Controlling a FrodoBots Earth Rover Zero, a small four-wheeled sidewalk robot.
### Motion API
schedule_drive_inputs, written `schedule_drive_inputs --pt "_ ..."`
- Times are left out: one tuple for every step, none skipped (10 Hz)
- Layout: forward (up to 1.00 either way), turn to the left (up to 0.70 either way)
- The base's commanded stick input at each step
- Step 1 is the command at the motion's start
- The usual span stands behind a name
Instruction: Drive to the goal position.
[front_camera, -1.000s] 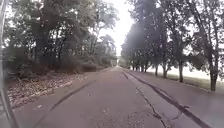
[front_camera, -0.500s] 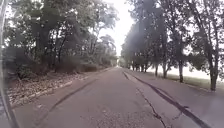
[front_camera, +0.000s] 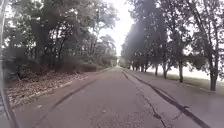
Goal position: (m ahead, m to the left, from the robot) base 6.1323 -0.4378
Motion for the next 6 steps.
schedule_drive_inputs --pt "0.07 0.0" --pt "0.07 0.0" --pt "0.07 0.0" --pt "0.07 0.0" --pt "0.07 0.0" --pt "0.07 0.0"
